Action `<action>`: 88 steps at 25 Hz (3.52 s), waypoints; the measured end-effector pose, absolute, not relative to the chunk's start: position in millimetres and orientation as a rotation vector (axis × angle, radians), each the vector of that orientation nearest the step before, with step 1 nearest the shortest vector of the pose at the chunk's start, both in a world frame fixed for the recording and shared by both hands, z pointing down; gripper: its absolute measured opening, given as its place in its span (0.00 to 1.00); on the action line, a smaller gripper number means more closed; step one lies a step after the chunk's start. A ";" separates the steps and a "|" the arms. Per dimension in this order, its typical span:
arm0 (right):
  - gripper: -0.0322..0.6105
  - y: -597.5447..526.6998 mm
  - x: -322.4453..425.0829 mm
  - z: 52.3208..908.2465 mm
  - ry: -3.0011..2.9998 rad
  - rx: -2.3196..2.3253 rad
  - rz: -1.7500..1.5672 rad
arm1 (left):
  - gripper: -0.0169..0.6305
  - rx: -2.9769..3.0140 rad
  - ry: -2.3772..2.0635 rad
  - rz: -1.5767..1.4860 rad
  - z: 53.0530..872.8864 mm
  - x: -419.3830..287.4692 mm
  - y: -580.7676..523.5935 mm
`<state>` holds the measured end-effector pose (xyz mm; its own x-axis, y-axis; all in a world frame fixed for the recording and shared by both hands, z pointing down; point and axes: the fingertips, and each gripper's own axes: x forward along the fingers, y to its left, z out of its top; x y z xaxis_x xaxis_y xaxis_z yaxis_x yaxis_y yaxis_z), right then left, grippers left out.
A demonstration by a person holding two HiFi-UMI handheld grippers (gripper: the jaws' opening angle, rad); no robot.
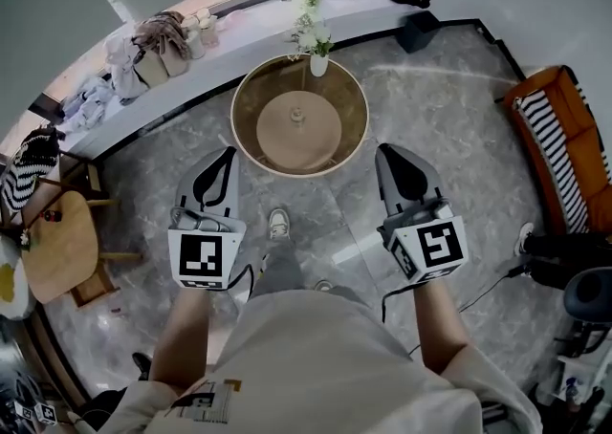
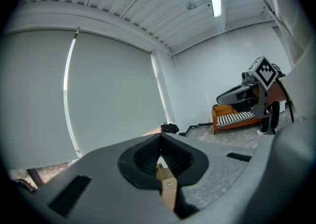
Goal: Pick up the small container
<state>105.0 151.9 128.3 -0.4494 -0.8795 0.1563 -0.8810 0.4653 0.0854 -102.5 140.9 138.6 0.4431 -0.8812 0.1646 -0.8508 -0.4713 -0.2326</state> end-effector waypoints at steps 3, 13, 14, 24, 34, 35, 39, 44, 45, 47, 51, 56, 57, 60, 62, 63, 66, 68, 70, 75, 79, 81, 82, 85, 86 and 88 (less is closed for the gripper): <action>0.06 121.7 90.6 123.5 -2.516 1.551 0.016 | 0.04 -2.596 1.530 -0.407 138.5 -114.0 109.2; 0.06 38.2 58.4 120.0 -2.420 1.603 0.024 | 0.04 -2.659 1.433 -0.411 141.5 -142.1 12.6; 0.06 29.8 54.8 121.8 -2.412 1.605 0.029 | 0.04 -2.669 1.424 -0.411 143.7 -145.1 3.8; 0.06 -46.5 28.5 131.8 -2.388 1.626 0.054 | 0.04 -2.717 1.342 -0.431 168.0 -164.0 -74.7; 0.06 -84.7 21.9 154.1 -2.394 1.560 0.076 | 0.04 -2.703 1.376 -0.420 185.7 -166.6 -108.8; 0.06 -87.1 22.1 157.4 -2.400 1.548 0.079 | 0.04 -2.699 1.368 -0.423 187.5 -163.9 -110.1; 0.06 -96.9 28.1 172.7 -2.430 1.490 0.093 | 0.04 -2.652 1.338 -0.493 195.5 -148.7 -111.4; 0.06 -117.1 40.7 193.1 -2.472 1.432 0.125 | 0.04 -2.705 1.432 -0.441 211.6 -130.3 -121.2; 0.06 -122.3 43.3 198.3 -2.478 1.419 0.130 | 0.04 -2.720 1.439 -0.423 215.2 -125.9 -124.3; 0.06 -132.1 48.3 209.7 -2.487 1.395 0.142 | 0.04 -2.724 1.431 -0.422 223.6 -116.5 -130.5; 0.06 -152.1 58.3 230.8 -2.500 1.357 0.151 | 0.08 -2.702 1.402 -0.462 244.6 -98.1 -147.5; 0.06 -176.0 61.6 257.2 -2.515 1.323 0.161 | 0.23 -2.794 1.340 -0.434 274.0 -77.1 -167.7; 0.06 -179.0 61.5 263.0 -2.519 1.317 0.165 | 0.24 -2.793 1.313 -0.443 280.7 -73.6 -170.0; 0.06 -187.9 62.6 282.1 -2.527 1.308 0.175 | 0.31 -2.771 1.223 -0.504 307.0 -63.1 -176.5; 0.06 -193.7 63.2 295.6 -2.530 1.305 0.181 | 0.33 -2.770 1.175 -0.536 326.7 -56.0 -180.7; 0.06 -196.7 63.2 302.6 -2.531 1.303 0.183 | 0.36 -2.775 1.155 -0.547 336.9 -52.5 -183.0; 0.06 -203.6 62.0 326.3 -2.528 1.290 0.199 | 0.41 -2.796 1.101 -0.560 367.3 -41.5 -189.7; 0.06 -205.7 60.2 343.3 -2.526 1.284 0.220 | 0.44 -2.820 1.089 -0.543 386.4 -35.6 -193.8; 0.06 -207.8 57.2 361.2 -2.527 1.281 0.244 | 0.46 -2.844 1.093 -0.546 406.3 -31.7 -199.0; 0.06 -220.3 49.7 406.3 -2.523 1.248 0.266 | 0.47 -2.870 1.085 -0.584 454.7 -23.0 -206.8; 0.06 -233.1 46.5 437.3 -2.523 1.223 0.252 | 0.48 -2.901 1.019 -0.622 496.3 -17.4 -205.3; 0.06 -237.1 45.3 451.2 -2.518 1.218 0.252 | 0.49 -2.916 0.980 -0.635 516.7 -13.7 -205.2; 0.06 -238.3 44.2 458.1 -2.516 1.215 0.254 | 0.50 -2.921 0.962 -0.643 526.8 -12.2 -205.4; 0.06 -238.5 38.1 480.3 -2.511 1.204 0.284 | 0.52 -2.930 0.936 -0.651 555.8 -9.9 -206.9; 0.06 -238.2 35.7 488.1 -2.509 1.206 0.307 | 0.52 -2.934 0.930 -0.650 565.2 -9.1 -207.6; 0.06 -237.1 32.3 503.7 -2.504 1.207 0.344 | 0.53 -2.950 0.916 -0.646 584.7 -6.1 -208.2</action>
<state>32.3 -237.1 503.7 -0.5817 -0.7073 0.4016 -0.7894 0.6099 -0.0691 -6.1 -208.2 584.7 0.7478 -0.5394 0.3871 -0.5453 -0.8316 -0.1055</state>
